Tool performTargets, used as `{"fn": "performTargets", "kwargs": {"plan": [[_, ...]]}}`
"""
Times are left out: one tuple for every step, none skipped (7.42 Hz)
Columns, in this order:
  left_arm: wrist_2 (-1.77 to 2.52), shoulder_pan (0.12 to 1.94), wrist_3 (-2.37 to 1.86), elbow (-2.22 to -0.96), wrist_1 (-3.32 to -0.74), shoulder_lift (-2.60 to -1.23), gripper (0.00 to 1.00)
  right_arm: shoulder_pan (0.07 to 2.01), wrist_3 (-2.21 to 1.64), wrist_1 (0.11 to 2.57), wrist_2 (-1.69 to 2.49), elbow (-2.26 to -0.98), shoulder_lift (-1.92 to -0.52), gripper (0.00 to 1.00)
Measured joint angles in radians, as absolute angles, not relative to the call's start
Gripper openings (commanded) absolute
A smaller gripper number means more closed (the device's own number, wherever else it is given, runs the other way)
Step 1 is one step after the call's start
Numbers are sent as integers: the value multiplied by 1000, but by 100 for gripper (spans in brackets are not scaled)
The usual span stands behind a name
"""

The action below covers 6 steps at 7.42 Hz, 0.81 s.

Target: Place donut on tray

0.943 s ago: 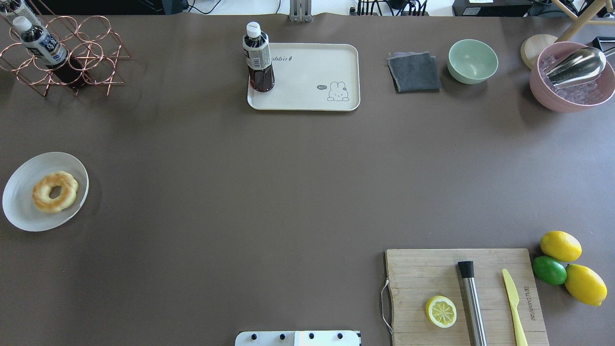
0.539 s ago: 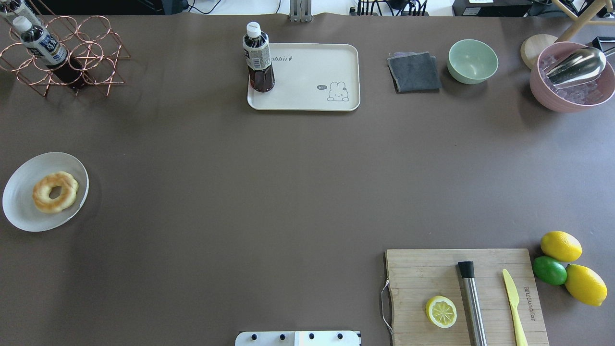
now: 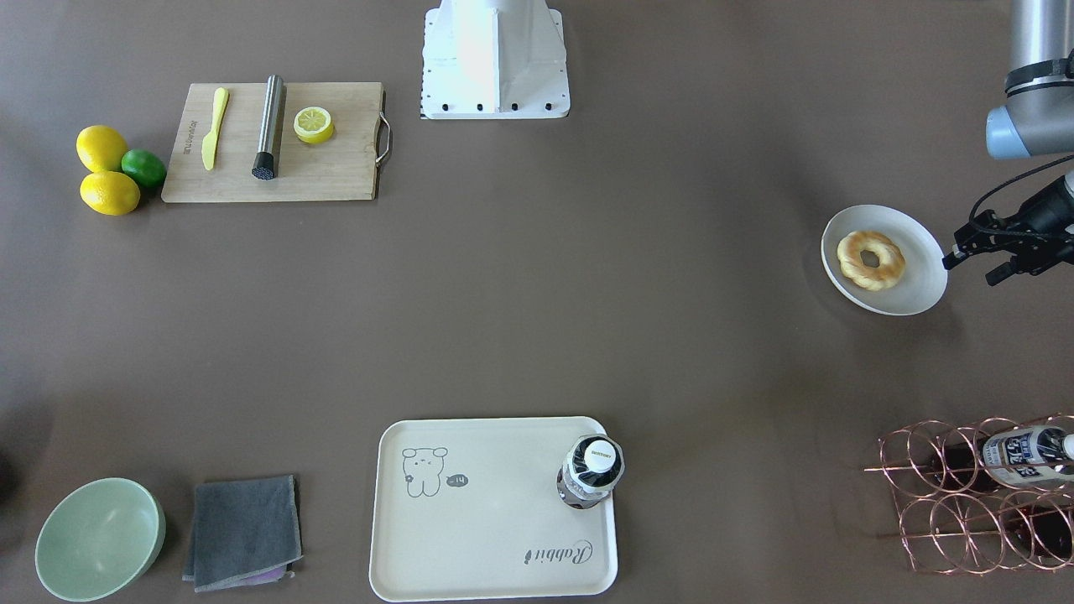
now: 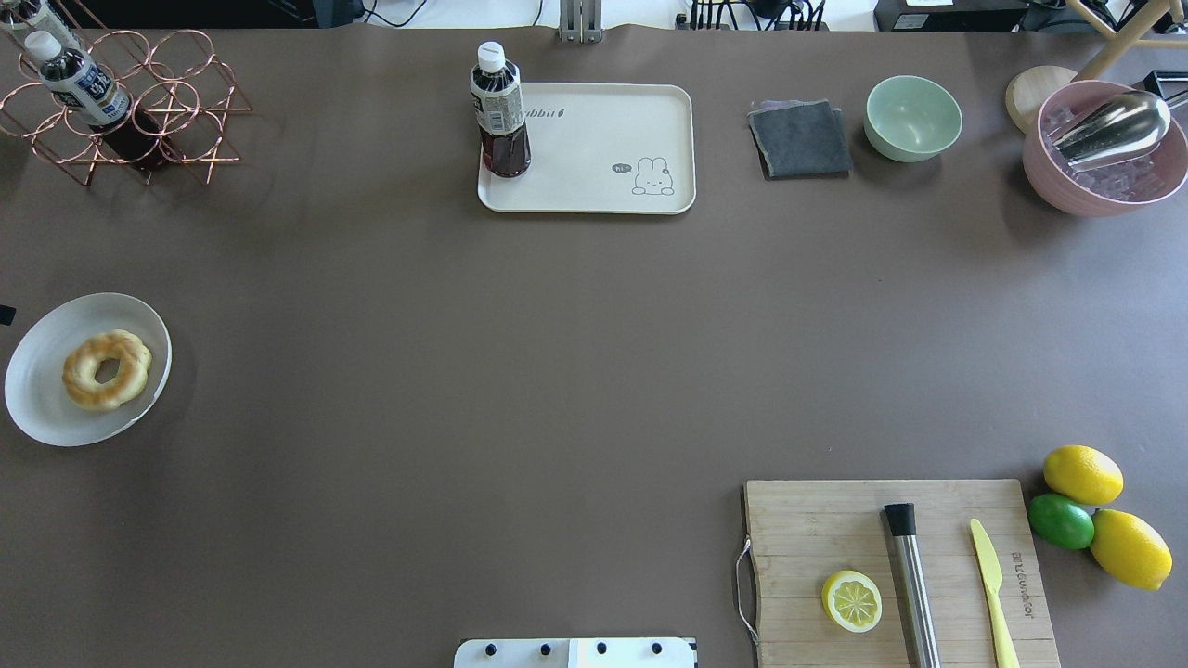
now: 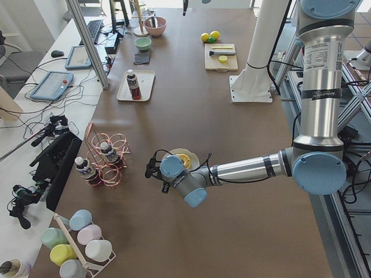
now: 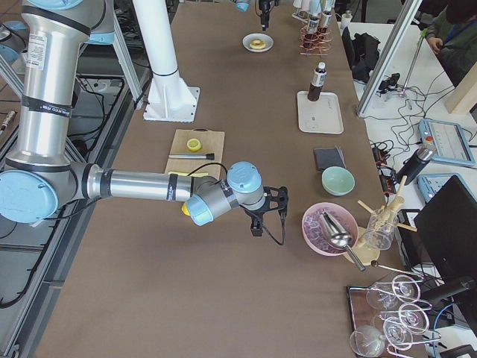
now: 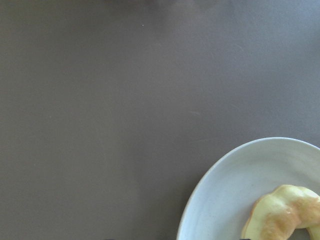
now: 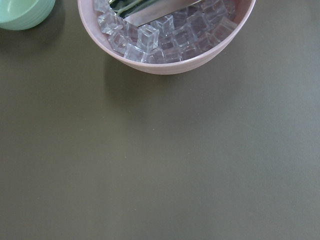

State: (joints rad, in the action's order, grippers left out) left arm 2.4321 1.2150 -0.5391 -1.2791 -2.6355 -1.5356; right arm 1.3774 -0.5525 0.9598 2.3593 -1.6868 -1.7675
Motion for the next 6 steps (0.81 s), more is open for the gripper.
{"fn": "performTargets", "kwargs": {"plan": [[2433, 1209, -552, -1268, -2654, -1535, 56, 1372, -556, 957, 2359, -1686, -1767, 99], [2433, 1205, -554, -1256, -2669, -1533, 55, 1369, -556, 956, 2359, -1685, -1767, 99], [2432, 1189, -554, -1240, -2693, -1530, 52, 1368, -557, 956, 2359, -1685, -1767, 99], [2432, 1172, -556, -1223, -2725, -1529, 41, 1367, -557, 956, 2359, -1684, -1768, 99], [2432, 1163, -559, -1215, -2744, -1528, 21, 1367, -557, 956, 2360, -1683, -1768, 99], [2434, 1160, -560, -1213, -2752, -1528, 11, 1367, -557, 956, 2360, -1683, -1768, 99]]}}
